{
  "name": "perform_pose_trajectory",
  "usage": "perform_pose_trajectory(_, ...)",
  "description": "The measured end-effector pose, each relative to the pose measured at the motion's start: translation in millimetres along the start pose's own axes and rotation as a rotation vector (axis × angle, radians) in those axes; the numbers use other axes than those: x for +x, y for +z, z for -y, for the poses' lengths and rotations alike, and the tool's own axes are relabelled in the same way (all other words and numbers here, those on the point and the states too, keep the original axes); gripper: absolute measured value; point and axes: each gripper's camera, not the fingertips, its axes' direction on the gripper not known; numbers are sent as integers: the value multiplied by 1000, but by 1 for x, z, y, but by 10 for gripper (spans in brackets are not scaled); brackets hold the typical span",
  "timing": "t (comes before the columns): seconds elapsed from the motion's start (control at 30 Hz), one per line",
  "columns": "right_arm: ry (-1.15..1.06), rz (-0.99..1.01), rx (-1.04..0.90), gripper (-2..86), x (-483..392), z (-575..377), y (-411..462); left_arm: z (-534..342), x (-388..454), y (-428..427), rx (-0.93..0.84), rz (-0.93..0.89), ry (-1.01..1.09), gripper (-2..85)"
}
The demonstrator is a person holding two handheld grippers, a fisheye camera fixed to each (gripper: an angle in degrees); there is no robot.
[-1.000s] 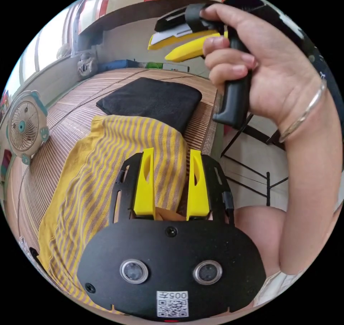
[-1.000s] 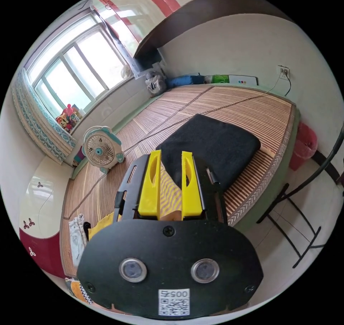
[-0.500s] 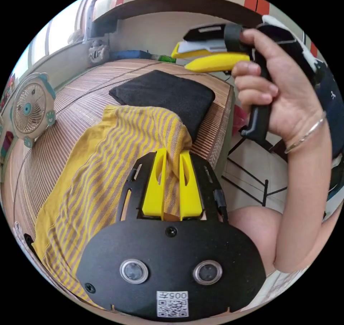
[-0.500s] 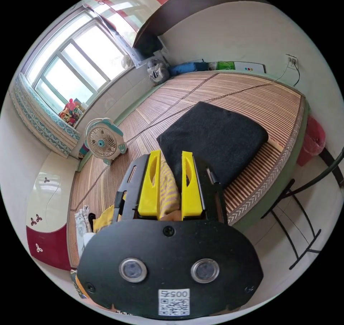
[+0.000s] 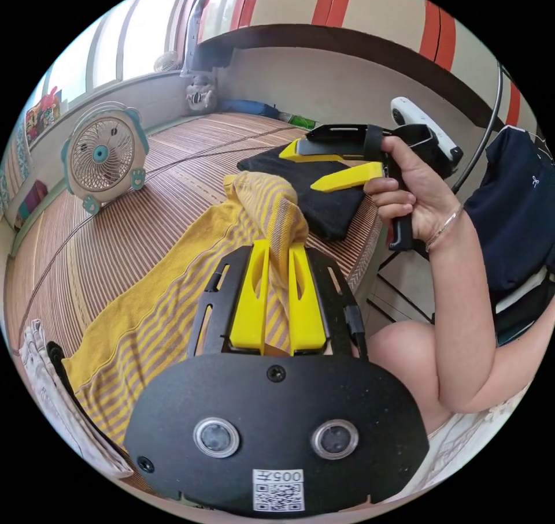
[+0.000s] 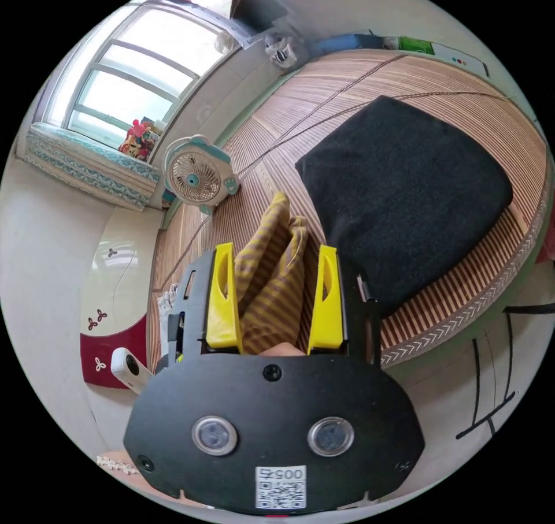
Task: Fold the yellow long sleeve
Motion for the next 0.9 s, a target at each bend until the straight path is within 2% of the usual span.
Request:
perform_pose_trajectory(0.23,20,65,-111,208,16,18,34,-3,12,0,-11,22,50,64)
perform_pose_trajectory(0.5,20,196,-100,202,30,33,44,-2,14,5,-25,8,61,63)
perform_pose_trajectory(0.63,25,100,-106,200,31,38,51,-1,21,5,-20,14,90,64)
perform_pose_trajectory(0.9,70,112,-170,158,48,55,79,1,26,7,-18,2,104,64)
